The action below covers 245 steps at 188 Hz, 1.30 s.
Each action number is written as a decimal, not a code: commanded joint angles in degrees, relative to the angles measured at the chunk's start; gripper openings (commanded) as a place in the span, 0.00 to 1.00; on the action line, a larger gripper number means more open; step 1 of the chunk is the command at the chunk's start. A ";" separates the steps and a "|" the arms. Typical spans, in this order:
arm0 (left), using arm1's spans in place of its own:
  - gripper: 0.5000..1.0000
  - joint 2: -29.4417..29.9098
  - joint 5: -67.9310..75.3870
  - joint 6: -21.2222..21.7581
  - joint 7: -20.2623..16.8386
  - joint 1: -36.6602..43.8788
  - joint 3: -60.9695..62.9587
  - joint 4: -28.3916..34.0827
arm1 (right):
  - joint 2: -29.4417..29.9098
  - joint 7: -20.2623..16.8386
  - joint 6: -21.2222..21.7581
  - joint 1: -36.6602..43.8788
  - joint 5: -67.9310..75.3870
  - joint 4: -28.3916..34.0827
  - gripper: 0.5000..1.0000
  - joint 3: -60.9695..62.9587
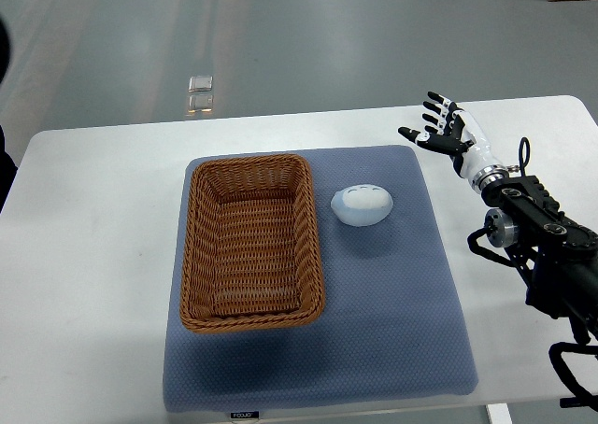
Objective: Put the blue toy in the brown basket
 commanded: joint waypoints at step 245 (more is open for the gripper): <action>1.00 0.00 0.01 0.04 0.00 0.00 -0.09 0.00 | -13.98 3.14 11.94 10.88 -11.07 8.43 0.83 -24.07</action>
